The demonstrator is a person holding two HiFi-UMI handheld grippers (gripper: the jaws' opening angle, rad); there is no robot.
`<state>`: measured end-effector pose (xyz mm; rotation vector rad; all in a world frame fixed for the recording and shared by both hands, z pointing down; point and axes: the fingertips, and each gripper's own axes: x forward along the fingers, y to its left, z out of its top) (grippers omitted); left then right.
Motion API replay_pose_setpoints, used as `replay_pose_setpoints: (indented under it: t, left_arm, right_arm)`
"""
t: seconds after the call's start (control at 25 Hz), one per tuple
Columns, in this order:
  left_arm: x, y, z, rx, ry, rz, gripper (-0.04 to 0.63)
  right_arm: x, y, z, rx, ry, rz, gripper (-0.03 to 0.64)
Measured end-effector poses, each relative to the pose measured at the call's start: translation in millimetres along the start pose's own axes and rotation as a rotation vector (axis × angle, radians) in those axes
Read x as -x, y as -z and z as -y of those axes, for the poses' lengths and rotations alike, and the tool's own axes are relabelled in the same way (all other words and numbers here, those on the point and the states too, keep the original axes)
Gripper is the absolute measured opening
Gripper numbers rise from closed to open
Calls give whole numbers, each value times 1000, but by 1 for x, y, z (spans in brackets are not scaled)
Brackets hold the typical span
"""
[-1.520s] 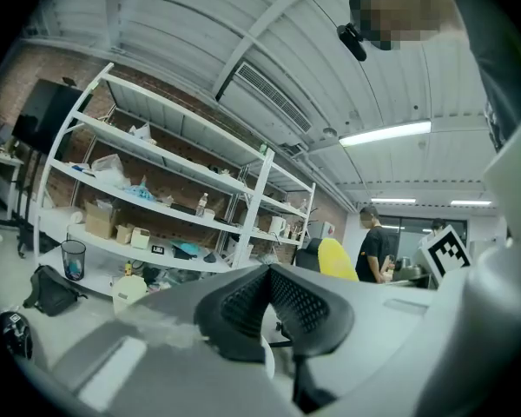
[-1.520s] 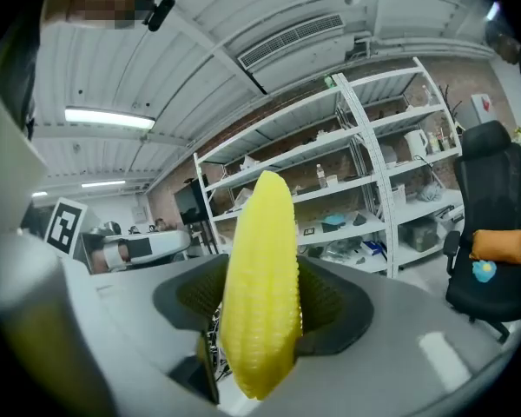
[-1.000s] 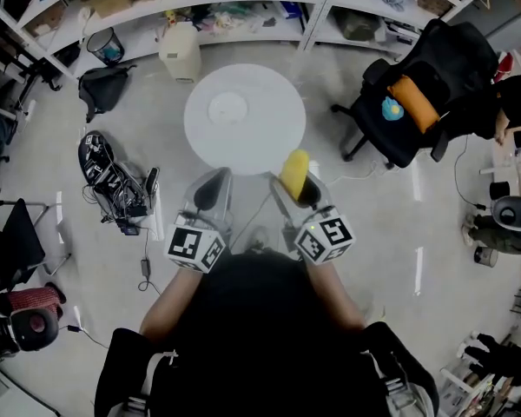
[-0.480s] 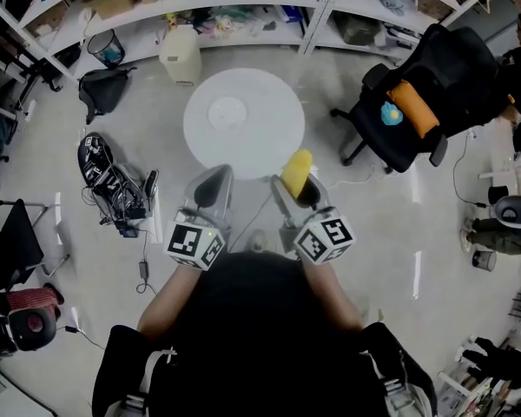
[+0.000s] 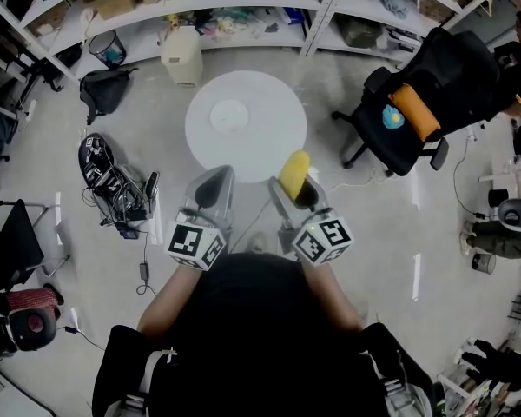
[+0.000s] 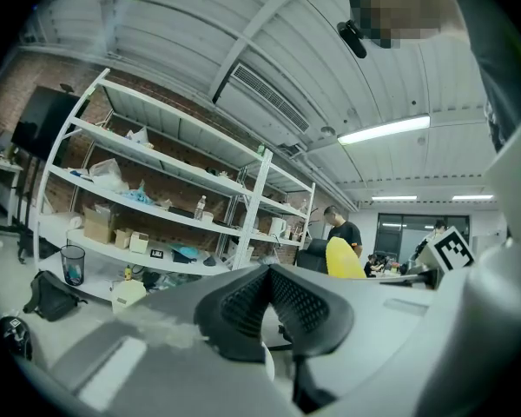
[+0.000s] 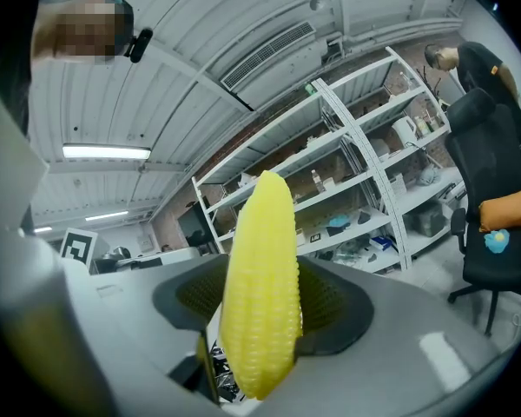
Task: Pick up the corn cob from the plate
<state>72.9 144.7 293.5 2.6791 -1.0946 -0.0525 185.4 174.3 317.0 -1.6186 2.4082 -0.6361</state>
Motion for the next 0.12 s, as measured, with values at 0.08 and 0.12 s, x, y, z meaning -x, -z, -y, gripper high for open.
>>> replay_pose_setpoints:
  t: [0.08,0.12]
  left_arm:
    - [-2,-1,-1,3,-3,0,6]
    - [-3,-1,-1,4,-3,0,6]
  right_arm:
    - [-1,-1,1,-4,0,-3,253]
    - [-2,-2,2,-5,0,-4,253]
